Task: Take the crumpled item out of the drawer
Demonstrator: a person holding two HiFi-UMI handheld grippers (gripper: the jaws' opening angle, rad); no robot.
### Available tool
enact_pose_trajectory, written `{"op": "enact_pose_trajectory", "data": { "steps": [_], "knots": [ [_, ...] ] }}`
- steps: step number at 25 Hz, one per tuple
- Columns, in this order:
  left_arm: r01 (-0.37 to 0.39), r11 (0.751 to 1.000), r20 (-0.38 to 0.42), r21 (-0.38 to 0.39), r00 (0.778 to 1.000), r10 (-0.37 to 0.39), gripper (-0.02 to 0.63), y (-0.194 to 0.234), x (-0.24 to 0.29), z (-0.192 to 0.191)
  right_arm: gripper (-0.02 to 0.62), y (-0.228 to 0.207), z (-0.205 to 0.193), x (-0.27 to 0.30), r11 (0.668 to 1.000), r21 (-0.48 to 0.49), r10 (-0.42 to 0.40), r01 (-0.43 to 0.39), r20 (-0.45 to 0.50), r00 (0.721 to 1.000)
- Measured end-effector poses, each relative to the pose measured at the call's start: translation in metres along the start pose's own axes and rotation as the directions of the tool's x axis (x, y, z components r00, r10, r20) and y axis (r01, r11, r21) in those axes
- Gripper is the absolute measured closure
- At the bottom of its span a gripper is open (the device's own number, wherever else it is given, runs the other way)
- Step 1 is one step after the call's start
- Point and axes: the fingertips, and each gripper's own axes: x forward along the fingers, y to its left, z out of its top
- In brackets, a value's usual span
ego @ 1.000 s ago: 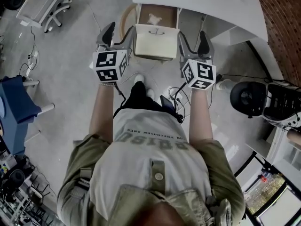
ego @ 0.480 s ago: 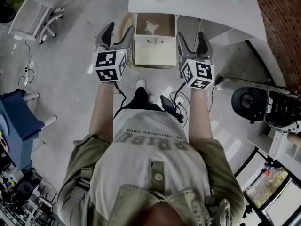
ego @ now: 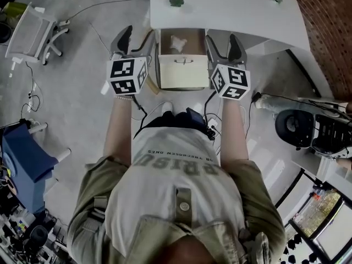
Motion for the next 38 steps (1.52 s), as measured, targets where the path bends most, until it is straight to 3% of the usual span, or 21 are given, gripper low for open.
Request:
{"op": "enact_pose_trajectory", "data": {
  "steps": [11,20,28,38],
  "knots": [
    [-0.010,0.999,-0.066,-0.034,0.998,0.007,0.317,0.019,0.028,-0.034,0.256,0.001,-0.044,0.047,0.999,0.004,0.045,-0.045,-0.114,0.992],
    [-0.047,0.997,-0.121,-0.056,0.992,0.040,0.313,0.022,0.038,-0.065,0.256,0.003,-0.114,0.088,0.990,-0.004,0.131,-0.138,-0.282,0.950],
    [-0.090,0.994,-0.157,-0.067,0.984,0.079,0.308,0.013,0.047,-0.087,0.256,-0.003,-0.180,0.126,0.975,0.015,0.206,-0.221,-0.428,0.880],
    [-0.182,0.979,-0.150,-0.094,0.974,0.167,0.304,0.017,0.049,-0.109,0.255,0.002,-0.259,0.164,0.935,0.031,0.303,-0.352,-0.583,0.754]
  ]
}}
